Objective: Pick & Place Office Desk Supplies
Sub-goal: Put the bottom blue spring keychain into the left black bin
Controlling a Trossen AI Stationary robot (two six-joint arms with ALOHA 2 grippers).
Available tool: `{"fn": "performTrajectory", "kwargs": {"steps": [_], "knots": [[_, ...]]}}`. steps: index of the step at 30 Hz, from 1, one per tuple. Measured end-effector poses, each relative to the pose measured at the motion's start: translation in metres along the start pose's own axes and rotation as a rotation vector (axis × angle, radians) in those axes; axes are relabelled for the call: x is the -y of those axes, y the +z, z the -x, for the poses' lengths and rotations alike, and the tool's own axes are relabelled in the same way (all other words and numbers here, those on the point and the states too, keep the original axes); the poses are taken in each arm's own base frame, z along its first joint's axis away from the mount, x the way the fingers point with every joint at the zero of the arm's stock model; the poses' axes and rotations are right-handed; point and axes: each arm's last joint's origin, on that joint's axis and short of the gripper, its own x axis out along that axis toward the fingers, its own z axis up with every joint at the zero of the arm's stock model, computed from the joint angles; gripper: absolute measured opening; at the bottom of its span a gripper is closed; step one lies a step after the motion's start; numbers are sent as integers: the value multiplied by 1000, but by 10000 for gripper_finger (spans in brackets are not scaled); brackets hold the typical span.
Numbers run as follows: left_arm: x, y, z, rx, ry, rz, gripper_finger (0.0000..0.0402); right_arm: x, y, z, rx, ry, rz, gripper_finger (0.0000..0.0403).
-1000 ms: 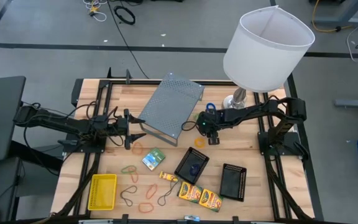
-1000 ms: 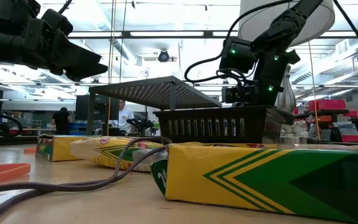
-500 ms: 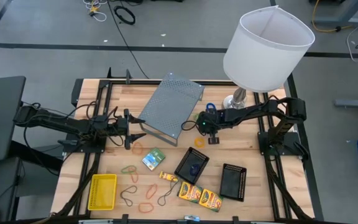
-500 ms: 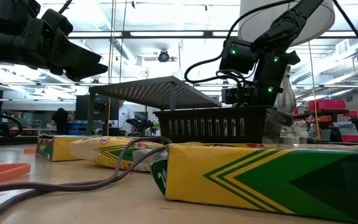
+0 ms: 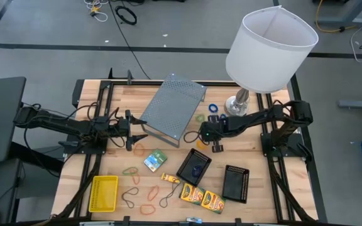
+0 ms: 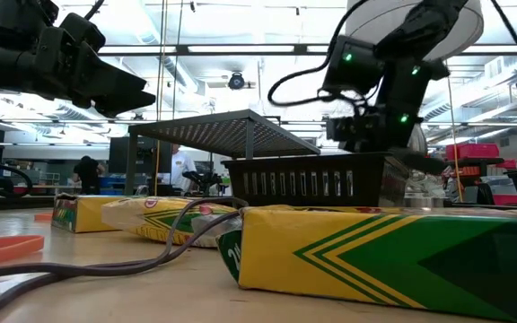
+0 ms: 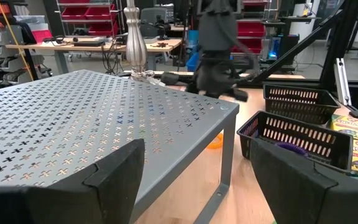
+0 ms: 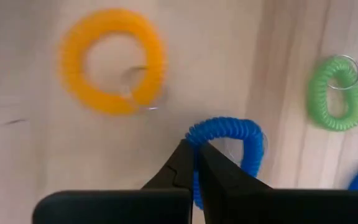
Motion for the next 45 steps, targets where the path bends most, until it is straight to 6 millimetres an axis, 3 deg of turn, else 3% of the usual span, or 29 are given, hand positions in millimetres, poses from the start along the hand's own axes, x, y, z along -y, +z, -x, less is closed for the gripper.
{"fn": "performTrajectory", "kwargs": {"steps": [9,14,20,24,32,38,45], "knots": [[0,0,0,0,0,0,293,-19,16,47,174,21,13,6],[0,0,0,2,1,1,293,-30,35,70,362,169,34,4],[0,0,0,1,1,0,293,-43,47,79,523,390,81,4],[0,0,0,2,1,0,293,-48,50,82,546,447,68,4],[0,1,0,7,1,2,293,-71,53,49,431,488,86,4],[0,0,0,2,0,5,293,-73,53,40,399,455,79,7],[0,0,0,2,0,5,293,-75,51,39,385,416,102,80]]}}
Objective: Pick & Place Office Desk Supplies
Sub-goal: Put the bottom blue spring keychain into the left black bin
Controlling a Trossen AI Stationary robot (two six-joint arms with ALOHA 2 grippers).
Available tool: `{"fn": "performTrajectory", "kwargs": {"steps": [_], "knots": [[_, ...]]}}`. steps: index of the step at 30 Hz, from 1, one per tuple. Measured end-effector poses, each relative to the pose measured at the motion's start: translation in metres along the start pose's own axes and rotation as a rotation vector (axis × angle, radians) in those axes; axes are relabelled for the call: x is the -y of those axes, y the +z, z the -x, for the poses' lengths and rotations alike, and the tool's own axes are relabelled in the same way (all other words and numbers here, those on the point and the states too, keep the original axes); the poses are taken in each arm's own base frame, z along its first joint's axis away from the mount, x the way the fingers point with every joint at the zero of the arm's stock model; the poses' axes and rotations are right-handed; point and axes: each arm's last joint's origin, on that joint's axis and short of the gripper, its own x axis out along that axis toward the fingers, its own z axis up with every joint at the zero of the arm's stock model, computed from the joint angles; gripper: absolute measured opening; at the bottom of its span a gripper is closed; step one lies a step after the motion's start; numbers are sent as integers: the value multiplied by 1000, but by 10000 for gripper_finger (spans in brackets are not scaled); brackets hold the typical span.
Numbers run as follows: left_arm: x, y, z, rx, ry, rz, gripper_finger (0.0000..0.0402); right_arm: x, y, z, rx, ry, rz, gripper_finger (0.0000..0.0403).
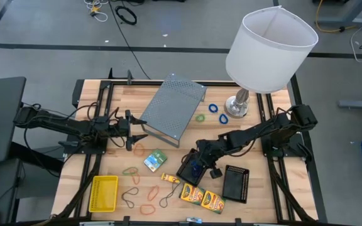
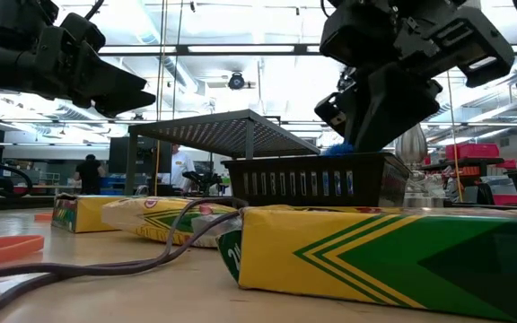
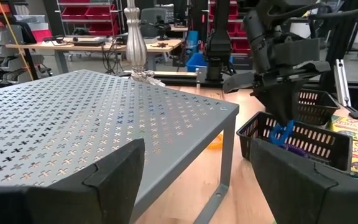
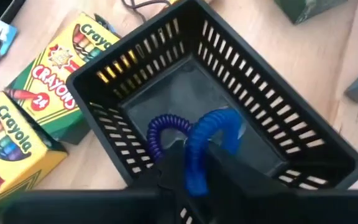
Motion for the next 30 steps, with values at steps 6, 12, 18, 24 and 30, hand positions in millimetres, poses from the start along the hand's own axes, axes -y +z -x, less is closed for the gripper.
{"fn": "performTrajectory", "kwargs": {"steps": [6,12,18,24,30], "knots": [[0,0,0,0,0,0,293,1,0,0,-4,-30,-14,142],[0,0,0,0,0,0,293,2,-1,2,-20,-105,-22,186],[0,0,0,-2,0,-1,293,5,8,15,-107,-228,-15,196],[0,0,0,-1,0,-1,293,10,20,36,-252,-374,15,196],[0,0,0,-1,0,-1,293,30,8,48,-402,-457,-36,196]]}}
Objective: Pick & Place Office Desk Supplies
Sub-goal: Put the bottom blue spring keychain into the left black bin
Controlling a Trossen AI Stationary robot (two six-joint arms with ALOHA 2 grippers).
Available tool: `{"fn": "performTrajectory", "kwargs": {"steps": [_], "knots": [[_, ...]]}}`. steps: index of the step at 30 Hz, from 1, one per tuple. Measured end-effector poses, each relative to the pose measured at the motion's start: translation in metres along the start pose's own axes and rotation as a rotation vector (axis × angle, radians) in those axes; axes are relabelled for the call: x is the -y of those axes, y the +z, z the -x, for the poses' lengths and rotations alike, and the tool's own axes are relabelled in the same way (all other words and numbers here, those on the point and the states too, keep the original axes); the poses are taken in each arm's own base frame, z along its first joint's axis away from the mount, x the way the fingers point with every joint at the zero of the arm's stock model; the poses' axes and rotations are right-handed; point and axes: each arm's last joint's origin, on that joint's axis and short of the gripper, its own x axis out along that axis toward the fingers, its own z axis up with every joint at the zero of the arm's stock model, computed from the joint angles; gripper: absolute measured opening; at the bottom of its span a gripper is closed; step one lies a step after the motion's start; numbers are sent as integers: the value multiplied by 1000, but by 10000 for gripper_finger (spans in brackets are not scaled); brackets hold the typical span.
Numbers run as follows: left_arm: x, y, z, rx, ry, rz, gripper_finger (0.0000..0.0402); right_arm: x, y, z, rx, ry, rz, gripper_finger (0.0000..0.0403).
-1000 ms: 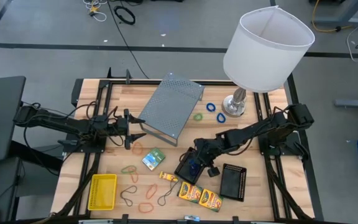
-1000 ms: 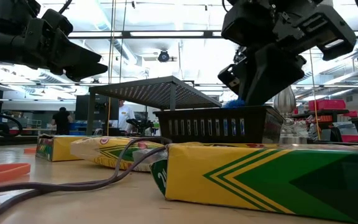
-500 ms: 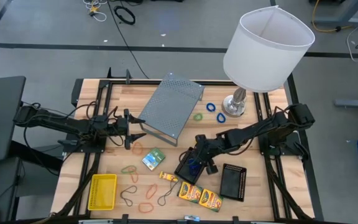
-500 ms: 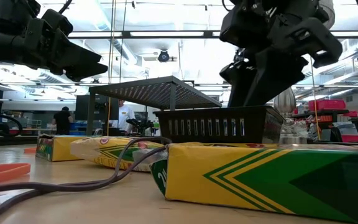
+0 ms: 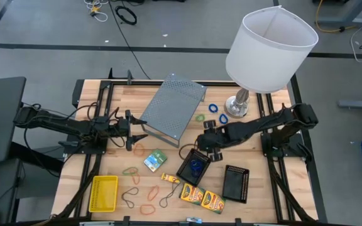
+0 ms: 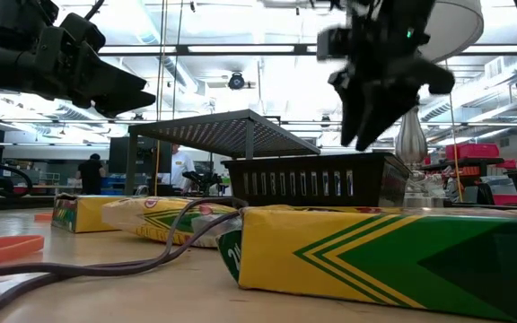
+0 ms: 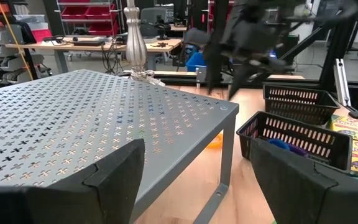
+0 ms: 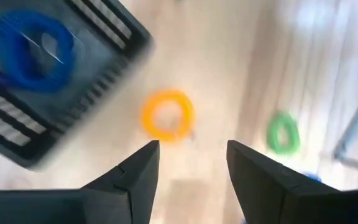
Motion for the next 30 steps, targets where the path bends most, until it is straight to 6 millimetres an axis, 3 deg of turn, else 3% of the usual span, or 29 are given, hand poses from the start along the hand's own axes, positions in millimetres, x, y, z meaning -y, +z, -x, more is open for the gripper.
{"fn": "performTrajectory", "kwargs": {"steps": [9,17,30], "knots": [[0,0,0,0,0,0,293,34,-42,-38,-192,1,-76,196],[0,0,0,0,0,0,293,63,-76,-60,-307,7,-148,196],[0,0,0,0,0,0,293,95,-113,-86,-274,53,-248,196]]}}
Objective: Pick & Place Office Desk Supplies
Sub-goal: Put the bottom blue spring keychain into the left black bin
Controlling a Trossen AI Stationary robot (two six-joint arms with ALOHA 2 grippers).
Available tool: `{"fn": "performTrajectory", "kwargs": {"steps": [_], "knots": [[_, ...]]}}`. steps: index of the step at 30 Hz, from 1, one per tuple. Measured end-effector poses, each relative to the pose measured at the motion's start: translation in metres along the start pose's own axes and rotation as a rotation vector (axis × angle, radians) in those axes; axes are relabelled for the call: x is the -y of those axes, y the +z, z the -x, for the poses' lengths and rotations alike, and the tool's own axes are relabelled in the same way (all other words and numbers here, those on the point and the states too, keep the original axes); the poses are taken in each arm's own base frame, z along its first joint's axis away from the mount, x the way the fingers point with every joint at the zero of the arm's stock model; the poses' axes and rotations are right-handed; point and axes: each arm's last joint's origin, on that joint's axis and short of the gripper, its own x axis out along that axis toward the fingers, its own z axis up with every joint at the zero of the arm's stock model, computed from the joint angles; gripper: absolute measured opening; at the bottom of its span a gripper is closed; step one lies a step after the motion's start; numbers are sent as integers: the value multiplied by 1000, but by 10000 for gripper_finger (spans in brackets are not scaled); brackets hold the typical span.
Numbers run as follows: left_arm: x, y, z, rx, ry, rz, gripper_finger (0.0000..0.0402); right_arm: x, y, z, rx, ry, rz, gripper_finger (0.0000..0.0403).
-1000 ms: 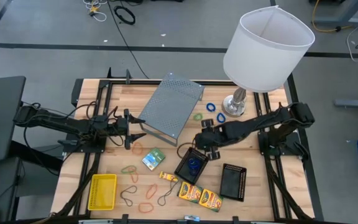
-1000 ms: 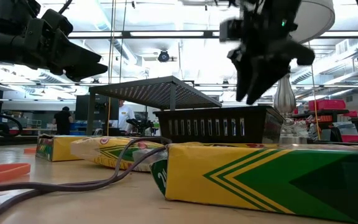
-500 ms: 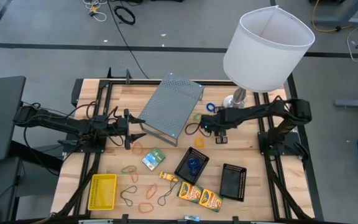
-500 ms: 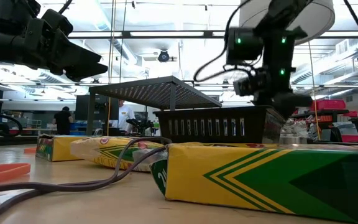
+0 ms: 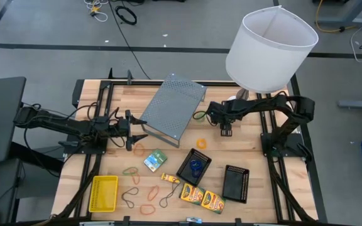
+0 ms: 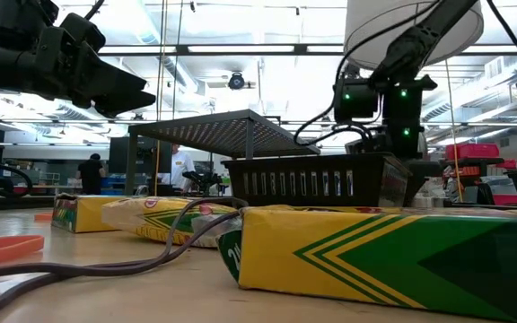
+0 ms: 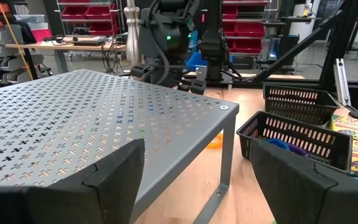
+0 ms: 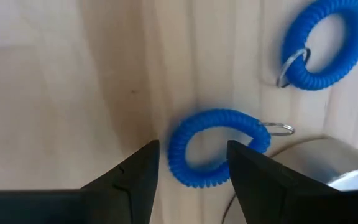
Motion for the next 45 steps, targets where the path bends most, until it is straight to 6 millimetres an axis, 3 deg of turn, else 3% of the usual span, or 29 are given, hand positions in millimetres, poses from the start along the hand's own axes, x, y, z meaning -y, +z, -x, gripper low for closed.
{"fn": "performTrajectory", "kwargs": {"steps": [6,10,14,18,20,33,45], "knots": [[0,0,0,0,0,0,293,8,-8,-8,30,54,-28,196],[0,0,0,0,0,0,293,10,-9,-9,41,89,-34,174],[0,0,0,-1,0,0,293,8,-9,-10,49,121,-32,119],[0,0,0,0,0,0,293,7,-9,-10,52,142,-36,32],[0,0,0,0,0,0,293,5,-8,-9,56,145,-26,15],[0,0,0,0,0,0,293,-28,3,1,67,70,64,3],[0,0,0,-4,0,-1,293,-65,11,43,317,232,93,1]]}}
